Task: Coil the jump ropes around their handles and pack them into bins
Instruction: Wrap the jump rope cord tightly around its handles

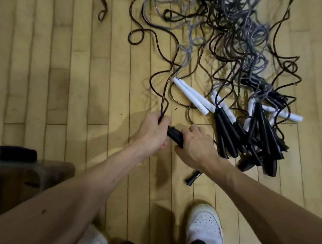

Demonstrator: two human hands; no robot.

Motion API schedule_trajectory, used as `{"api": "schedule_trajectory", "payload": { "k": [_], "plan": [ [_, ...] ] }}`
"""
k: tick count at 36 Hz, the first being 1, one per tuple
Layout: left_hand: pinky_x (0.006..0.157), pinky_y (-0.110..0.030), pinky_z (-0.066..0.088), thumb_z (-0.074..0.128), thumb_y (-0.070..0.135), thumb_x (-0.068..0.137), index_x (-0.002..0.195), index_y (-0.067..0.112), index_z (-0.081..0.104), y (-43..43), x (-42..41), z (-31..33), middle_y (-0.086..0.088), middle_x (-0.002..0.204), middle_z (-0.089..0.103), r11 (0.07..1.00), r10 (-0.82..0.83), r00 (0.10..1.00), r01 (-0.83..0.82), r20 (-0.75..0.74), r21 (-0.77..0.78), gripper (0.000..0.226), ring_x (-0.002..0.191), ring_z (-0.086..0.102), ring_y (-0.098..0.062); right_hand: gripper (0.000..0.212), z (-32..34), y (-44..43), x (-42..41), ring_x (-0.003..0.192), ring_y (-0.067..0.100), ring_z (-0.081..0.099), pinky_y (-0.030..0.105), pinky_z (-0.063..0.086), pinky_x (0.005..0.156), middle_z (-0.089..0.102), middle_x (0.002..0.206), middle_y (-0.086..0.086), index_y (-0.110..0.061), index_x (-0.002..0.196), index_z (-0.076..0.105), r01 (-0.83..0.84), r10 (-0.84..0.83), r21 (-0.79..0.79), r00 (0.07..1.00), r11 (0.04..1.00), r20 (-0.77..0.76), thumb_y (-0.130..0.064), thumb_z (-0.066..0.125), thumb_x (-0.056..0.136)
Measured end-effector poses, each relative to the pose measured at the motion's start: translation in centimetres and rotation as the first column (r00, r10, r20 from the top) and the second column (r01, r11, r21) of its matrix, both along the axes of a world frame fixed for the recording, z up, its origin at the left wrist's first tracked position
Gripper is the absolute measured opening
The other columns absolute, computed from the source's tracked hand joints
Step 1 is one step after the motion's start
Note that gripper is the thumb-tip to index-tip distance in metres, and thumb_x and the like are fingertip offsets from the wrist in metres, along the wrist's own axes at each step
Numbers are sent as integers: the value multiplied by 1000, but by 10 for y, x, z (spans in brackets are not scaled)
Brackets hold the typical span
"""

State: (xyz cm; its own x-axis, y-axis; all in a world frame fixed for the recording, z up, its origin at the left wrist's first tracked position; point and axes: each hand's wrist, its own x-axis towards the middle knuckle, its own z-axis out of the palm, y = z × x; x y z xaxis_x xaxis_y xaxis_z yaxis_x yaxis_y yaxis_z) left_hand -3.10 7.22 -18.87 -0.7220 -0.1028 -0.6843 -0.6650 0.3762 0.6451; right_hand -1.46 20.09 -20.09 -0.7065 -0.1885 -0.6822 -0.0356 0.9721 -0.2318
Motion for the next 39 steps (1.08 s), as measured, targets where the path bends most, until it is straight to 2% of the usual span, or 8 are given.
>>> {"api": "schedule_trajectory", "payload": {
  "k": [4,11,17,22,26,30,34,39],
  "plan": [
    [67,-38,50,52,25,99,93,7,61,-14,-8,65,-1,76,54,994,68,988,-56,-142,89,20,69,53,-15,16,57,-6,-13,88,27,53,38,44,77,60,107,11,-19,105,38,101,-97,-189,995,977,29,-25,52,100],
    [74,-26,51,65,26,89,98,3,67,-27,-42,241,-6,98,63,869,333,886,-157,-322,469,25,103,59,-17,19,216,-14,-46,84,29,61,44,54,78,64,97,9,-20,118,49,159,-236,-491,967,856,-100,-30,52,102],
    [82,-34,47,66,24,92,91,16,73,-33,-29,427,8,96,70,836,365,715,29,-596,548,10,95,65,-3,21,409,-16,-43,57,14,50,31,43,59,56,68,-1,-16,85,52,16,-245,-688,940,726,-236,-26,54,104],
    [95,-25,50,66,23,95,104,5,73,-42,14,557,15,141,56,949,206,414,137,-887,284,22,124,56,0,31,540,-13,2,51,12,50,31,43,55,58,60,-4,-18,75,49,-113,-205,-708,915,697,-347,-28,55,103],
    [90,-13,48,66,24,96,96,21,73,-41,62,635,35,119,56,981,-29,182,194,-983,7,8,113,50,22,27,614,-4,51,56,18,53,35,46,59,60,64,3,-17,78,52,-136,-245,-756,897,641,-368,-29,60,101],
    [108,-45,45,71,44,89,100,42,73,-42,103,673,14,146,48,987,-90,129,146,-988,-71,12,136,42,3,23,658,12,104,61,17,57,38,50,72,62,65,4,-11,81,59,-152,-220,-767,907,623,-358,-25,65,98],
    [117,-51,30,64,58,88,110,40,70,-37,152,692,14,152,41,967,-254,59,-12,-966,-255,29,144,31,-7,25,681,27,157,71,24,58,42,53,75,58,76,12,0,91,57,-61,-161,-821,970,567,-184,-23,60,101],
    [109,-9,18,60,60,89,109,41,68,-27,201,704,10,150,43,958,-278,-18,-70,-960,-277,29,141,33,-6,14,694,31,212,80,22,58,48,54,86,50,79,4,-14,90,55,165,-41,-923,986,347,161,-22,59,101]
  ]
}}
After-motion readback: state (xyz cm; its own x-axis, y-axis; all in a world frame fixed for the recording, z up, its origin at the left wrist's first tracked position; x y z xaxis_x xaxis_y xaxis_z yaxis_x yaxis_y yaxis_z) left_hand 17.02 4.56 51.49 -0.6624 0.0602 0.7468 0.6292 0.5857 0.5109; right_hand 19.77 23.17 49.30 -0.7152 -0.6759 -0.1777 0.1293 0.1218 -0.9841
